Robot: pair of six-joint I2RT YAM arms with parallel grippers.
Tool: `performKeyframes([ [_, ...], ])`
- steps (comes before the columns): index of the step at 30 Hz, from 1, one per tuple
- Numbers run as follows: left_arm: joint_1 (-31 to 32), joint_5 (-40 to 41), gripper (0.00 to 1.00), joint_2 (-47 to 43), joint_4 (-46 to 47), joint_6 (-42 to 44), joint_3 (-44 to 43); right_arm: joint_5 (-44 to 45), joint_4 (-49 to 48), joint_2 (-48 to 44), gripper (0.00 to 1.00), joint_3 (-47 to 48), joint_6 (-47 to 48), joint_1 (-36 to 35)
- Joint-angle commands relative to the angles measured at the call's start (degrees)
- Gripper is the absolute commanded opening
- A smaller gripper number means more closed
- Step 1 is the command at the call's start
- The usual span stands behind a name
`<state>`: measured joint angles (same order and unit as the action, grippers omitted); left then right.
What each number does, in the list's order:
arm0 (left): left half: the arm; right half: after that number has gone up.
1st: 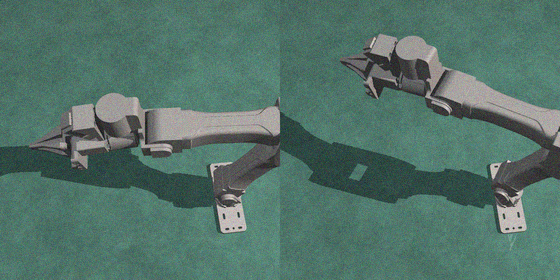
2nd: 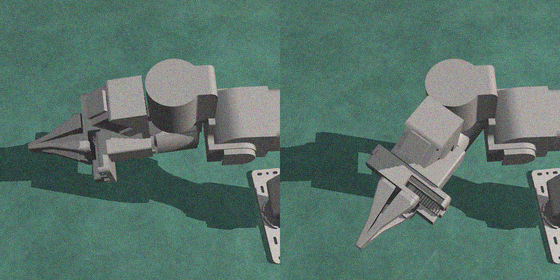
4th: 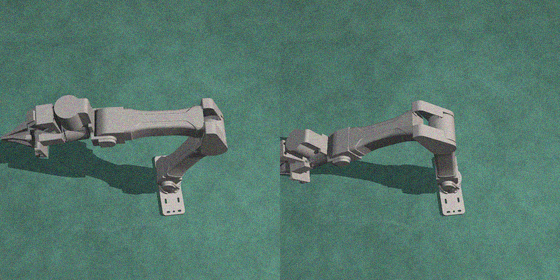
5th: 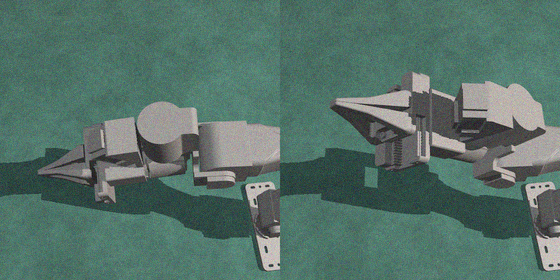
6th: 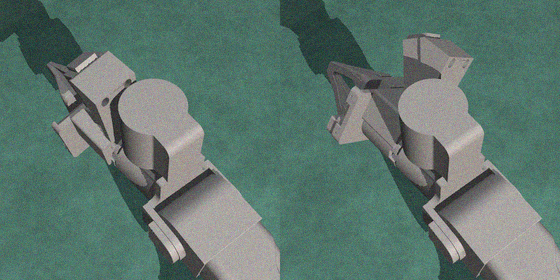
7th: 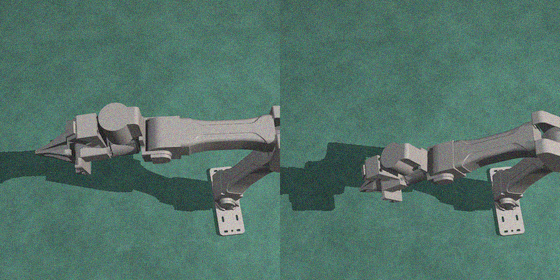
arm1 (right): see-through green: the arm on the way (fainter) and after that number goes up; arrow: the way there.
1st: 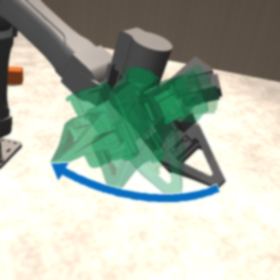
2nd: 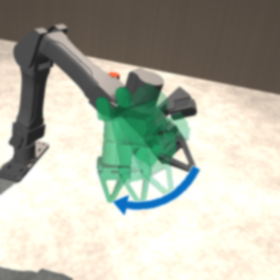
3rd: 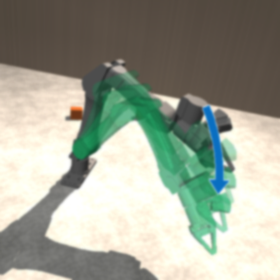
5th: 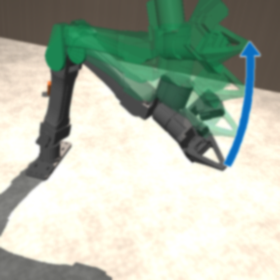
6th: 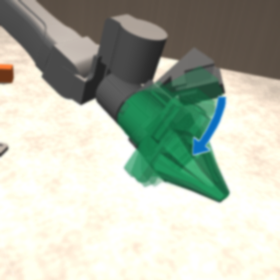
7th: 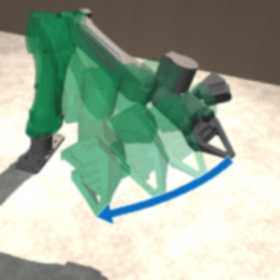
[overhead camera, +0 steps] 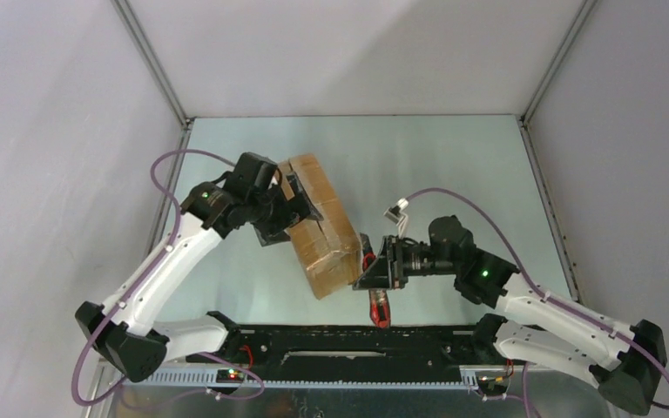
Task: Unpack the express box
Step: Cut the express box at the center of the board.
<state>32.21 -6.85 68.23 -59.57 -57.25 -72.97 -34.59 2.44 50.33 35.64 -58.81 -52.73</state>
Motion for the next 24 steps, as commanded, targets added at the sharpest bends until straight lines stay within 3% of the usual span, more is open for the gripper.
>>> performKeyframes([
  [1,-0.2,-1.6,1.00,-3.7,-0.7,6.1,-5.6,-3.4,5.5,-1.5,0.00,5.9,4.9,3.6],
  [5,-0.2,0.1,1.00,-6.7,-3.4,11.1,-8.5,-7.3,5.1,0.6,0.00,8.7,5.7,3.8],
  [7,-0.2,-4.0,1.00,-8.8,-1.2,13.8,-8.3,-8.1,3.8,1.3,0.00,10.1,5.8,2.6],
  [13,2.5,-21.9,0.99,-14.5,18.1,14.1,1.7,-11.4,0.1,6.3,0.00,14.0,5.2,0.3],
  [16,4.0,-27.0,0.94,-16.1,30.9,10.3,8.8,-11.9,-0.7,8.5,0.00,15.4,5.0,-0.6],
  [24,6.0,-35.0,0.76,-14.3,46.5,5.6,16.6,-10.9,-1.7,10.7,0.00,17.2,3.9,-1.7],
])
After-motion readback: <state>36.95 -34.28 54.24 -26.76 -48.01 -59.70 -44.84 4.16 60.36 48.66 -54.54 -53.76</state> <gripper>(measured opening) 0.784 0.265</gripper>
